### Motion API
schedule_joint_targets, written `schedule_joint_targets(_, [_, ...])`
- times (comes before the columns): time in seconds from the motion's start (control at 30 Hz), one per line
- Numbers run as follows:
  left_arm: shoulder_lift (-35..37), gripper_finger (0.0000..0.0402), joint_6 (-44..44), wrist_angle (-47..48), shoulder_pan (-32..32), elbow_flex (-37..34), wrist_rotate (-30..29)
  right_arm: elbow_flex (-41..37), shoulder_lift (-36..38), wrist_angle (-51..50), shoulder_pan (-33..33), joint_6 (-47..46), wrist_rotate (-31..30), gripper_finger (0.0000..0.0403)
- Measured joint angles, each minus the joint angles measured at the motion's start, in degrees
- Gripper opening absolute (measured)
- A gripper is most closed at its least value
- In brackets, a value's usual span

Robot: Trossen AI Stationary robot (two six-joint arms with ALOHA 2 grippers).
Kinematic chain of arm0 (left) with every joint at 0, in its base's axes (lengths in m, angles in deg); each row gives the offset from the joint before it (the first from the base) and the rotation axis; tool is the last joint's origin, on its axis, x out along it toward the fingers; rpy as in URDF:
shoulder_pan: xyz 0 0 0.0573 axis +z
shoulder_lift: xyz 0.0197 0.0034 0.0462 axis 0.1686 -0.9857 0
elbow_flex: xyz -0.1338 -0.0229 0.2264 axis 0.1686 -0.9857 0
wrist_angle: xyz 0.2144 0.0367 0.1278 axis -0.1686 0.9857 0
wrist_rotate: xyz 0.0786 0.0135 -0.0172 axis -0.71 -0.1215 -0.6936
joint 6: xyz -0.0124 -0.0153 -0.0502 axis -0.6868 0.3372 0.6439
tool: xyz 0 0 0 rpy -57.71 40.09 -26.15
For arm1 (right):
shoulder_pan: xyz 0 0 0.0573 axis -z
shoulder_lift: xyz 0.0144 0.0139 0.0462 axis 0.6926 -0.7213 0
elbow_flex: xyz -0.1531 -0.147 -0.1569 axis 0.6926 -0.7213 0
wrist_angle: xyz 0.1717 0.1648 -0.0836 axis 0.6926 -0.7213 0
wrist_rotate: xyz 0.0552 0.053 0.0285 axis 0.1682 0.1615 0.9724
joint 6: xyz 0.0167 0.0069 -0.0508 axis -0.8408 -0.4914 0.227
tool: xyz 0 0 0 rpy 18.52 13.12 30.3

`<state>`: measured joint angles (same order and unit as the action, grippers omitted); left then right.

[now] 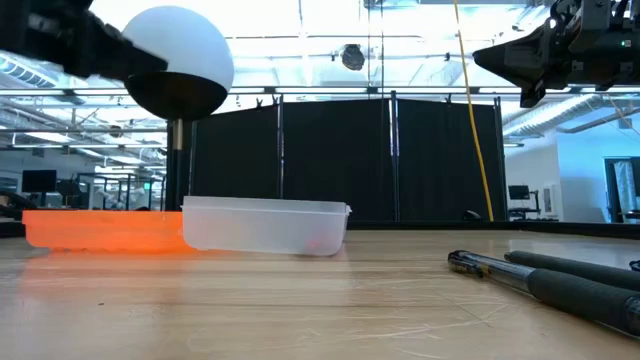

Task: Pick & place school supplies into a supply box
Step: Put the right black pen into the supply box

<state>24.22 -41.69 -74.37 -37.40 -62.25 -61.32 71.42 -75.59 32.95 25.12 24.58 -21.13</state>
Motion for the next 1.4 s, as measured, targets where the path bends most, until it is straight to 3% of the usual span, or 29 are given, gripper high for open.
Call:
schedule_joint_targets(0.23, [7.75, 0.0008, -0.4, -0.44, -0.16, -5.1, 0.06, 2.14, -0.3, -1.09, 0.0, 0.77, 0.19, 0.0])
schedule_joint_targets(0.37, [9.74, 0.0004, -3.48, 0.22, -0.58, -7.32, -0.26, 7.82, -2.51, -7.13, -0.06, 0.77, 1.41, 0.0])
schedule_joint_targets(0.53, [11.49, 0.0014, -6.39, -2.65, -0.58, -6.96, -6.24, 18.17, -6.62, -23.7, -0.19, -6.01, -1.31, 0.0])
schedule_joint_targets(0.67, [12.32, 0.0009, -12.41, -9.27, -0.58, -6.89, -8.39, 33.31, -12.79, -48.56, -2.01, -19.63, 0.09, 0.0])
schedule_joint_targets(0.8, [13.4, 0.0008, -12.94, -10.27, -0.58, -6.87, -8.67, 48.61, -23.96, -73.58, -5.28, -38.98, 2.74, 0.0])
schedule_joint_targets(1.0, [13.98, 0.0023, -11.76, -4.73, -0.58, -6.85, -10.47, 67.92, -42.86, -93.03, -10.24, -63.51, 19.45, 0.0])
schedule_joint_targets(1.1, [13.96, 0.0016, -11.29, -2.72, -0.58, -6.85, -12.02, 74.04, -50.11, -96.45, -12.36, -75.85, 26.1, 0.0])
schedule_joint_targets(1.23, [13.98, 0.0004, -11.46, -3.51, -0.58, -6.85, -12.32, 77.15, -57.9, -90.46, -15.35, -92.3, 33.78, 0.0])
schedule_joint_targets(1.4, [14.0, 0.0021, -15.53, -8.55, -0.62, -6.85, -12.74, 78.43, -66.23, -79.82, -18.98, -105.82, 35.98, 0.0])
